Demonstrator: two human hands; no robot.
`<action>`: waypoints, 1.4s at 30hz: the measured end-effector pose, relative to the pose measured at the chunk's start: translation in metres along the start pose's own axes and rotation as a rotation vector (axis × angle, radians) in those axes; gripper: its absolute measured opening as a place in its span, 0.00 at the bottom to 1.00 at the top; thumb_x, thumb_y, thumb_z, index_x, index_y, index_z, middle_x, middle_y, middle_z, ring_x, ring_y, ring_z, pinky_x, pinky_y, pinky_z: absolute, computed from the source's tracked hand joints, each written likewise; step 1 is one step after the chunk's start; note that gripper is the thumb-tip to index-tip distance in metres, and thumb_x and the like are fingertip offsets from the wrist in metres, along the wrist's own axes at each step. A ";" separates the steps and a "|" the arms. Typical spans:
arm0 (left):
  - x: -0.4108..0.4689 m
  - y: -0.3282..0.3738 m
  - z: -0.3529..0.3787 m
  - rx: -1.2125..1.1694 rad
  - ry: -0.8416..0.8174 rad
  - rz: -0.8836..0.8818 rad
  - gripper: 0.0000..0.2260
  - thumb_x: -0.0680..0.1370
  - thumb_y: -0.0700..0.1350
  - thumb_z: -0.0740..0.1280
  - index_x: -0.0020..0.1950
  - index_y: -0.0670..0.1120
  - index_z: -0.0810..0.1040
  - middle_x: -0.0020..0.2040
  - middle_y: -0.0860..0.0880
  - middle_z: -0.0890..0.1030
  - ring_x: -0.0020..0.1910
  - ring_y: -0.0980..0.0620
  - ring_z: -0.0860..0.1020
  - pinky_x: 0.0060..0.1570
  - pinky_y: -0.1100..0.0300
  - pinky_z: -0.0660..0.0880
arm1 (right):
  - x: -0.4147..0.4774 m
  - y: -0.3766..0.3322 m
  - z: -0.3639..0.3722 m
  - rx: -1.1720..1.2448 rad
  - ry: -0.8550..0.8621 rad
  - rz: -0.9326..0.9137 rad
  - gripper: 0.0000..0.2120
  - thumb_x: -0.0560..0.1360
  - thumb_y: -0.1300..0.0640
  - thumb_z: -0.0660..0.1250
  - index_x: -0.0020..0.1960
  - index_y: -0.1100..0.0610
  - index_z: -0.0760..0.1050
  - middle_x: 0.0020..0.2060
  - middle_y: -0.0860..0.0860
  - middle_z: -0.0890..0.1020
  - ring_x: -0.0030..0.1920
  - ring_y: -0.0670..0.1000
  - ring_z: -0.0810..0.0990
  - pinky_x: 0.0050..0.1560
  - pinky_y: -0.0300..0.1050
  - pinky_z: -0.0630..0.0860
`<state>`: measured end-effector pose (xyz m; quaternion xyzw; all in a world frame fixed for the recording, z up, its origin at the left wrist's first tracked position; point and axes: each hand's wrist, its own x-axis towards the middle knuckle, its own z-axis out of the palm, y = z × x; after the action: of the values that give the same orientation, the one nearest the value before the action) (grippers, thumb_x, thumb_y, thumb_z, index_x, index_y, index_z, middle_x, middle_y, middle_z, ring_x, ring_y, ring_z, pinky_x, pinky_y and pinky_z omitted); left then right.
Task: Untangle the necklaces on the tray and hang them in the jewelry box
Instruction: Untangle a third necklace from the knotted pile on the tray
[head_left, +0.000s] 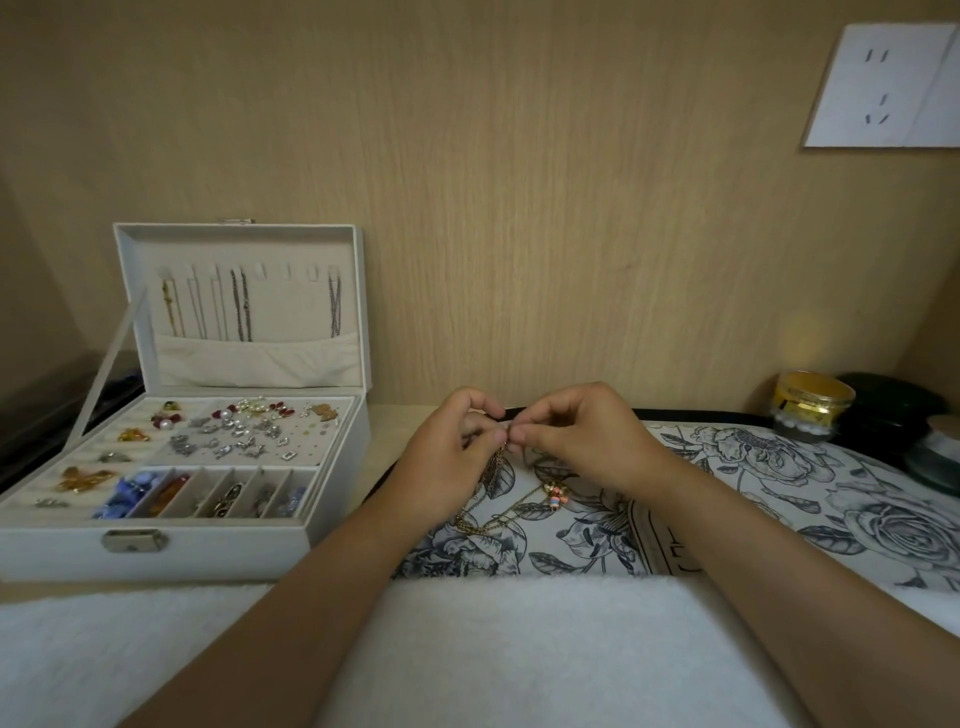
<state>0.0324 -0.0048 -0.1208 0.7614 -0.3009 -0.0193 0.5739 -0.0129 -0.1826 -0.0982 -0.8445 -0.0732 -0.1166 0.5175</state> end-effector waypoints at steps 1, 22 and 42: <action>0.000 0.000 0.000 0.004 -0.003 0.001 0.07 0.80 0.41 0.66 0.53 0.52 0.73 0.44 0.54 0.86 0.45 0.54 0.82 0.51 0.56 0.75 | 0.000 0.000 -0.001 -0.008 -0.001 0.005 0.03 0.74 0.62 0.74 0.47 0.59 0.86 0.39 0.51 0.87 0.40 0.47 0.85 0.44 0.35 0.80; -0.003 0.008 0.005 0.225 0.175 0.033 0.04 0.80 0.42 0.65 0.49 0.50 0.79 0.40 0.55 0.84 0.35 0.65 0.77 0.38 0.69 0.72 | 0.003 0.000 -0.003 -0.392 0.140 -0.055 0.05 0.78 0.53 0.68 0.45 0.50 0.82 0.36 0.41 0.82 0.35 0.38 0.78 0.40 0.41 0.77; 0.008 0.032 -0.011 -0.497 0.019 -0.277 0.15 0.84 0.48 0.57 0.37 0.47 0.71 0.35 0.51 0.76 0.41 0.51 0.72 0.52 0.52 0.69 | 0.000 -0.003 -0.010 -0.295 -0.162 0.124 0.10 0.81 0.52 0.65 0.43 0.55 0.77 0.31 0.44 0.76 0.28 0.40 0.71 0.33 0.32 0.70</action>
<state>0.0295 -0.0041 -0.0863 0.6315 -0.1747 -0.1635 0.7375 -0.0146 -0.1900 -0.0916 -0.9207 -0.0444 -0.0254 0.3868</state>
